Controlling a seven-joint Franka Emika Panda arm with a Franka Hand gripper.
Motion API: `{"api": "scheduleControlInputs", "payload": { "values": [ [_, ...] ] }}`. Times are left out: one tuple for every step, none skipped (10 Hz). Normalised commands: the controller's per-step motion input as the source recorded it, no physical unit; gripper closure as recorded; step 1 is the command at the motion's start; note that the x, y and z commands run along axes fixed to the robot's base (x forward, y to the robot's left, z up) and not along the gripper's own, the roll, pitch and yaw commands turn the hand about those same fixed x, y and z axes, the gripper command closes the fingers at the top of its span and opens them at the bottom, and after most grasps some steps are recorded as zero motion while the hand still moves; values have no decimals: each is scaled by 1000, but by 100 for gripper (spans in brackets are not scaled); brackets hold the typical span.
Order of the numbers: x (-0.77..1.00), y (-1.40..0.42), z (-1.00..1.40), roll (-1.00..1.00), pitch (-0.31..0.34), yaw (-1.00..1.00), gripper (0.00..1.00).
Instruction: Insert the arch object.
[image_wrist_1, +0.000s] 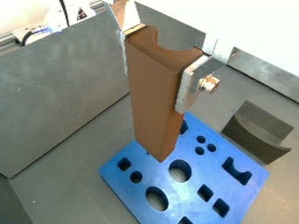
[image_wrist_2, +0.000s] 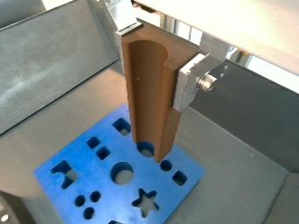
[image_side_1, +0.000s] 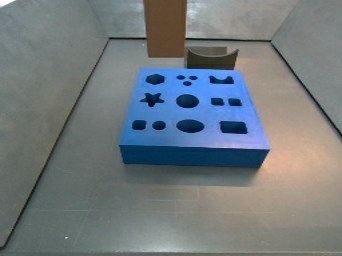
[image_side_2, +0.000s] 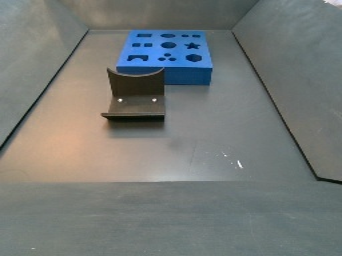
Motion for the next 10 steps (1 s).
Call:
{"api": "scheduleControlInputs", "payload": {
  "values": [
    [1000, 203, -520, 80, 0, -49, 100],
    [1000, 200, -520, 86, 0, -57, 100],
    [1000, 220, -494, 99, 0, -43, 100],
    [1000, 209, -457, 107, -3, -43, 100],
    [1000, 189, -394, 119, -30, -43, 100],
    [1000, 226, -360, 114, -27, -29, 100],
    [1000, 363, -151, 120, 33, -23, 100],
    [1000, 437, -60, 184, 90, 0, 100],
    [1000, 457, -74, 201, 103, 0, 100],
    [1000, 411, -109, 147, 69, -9, 100]
  ]
}}
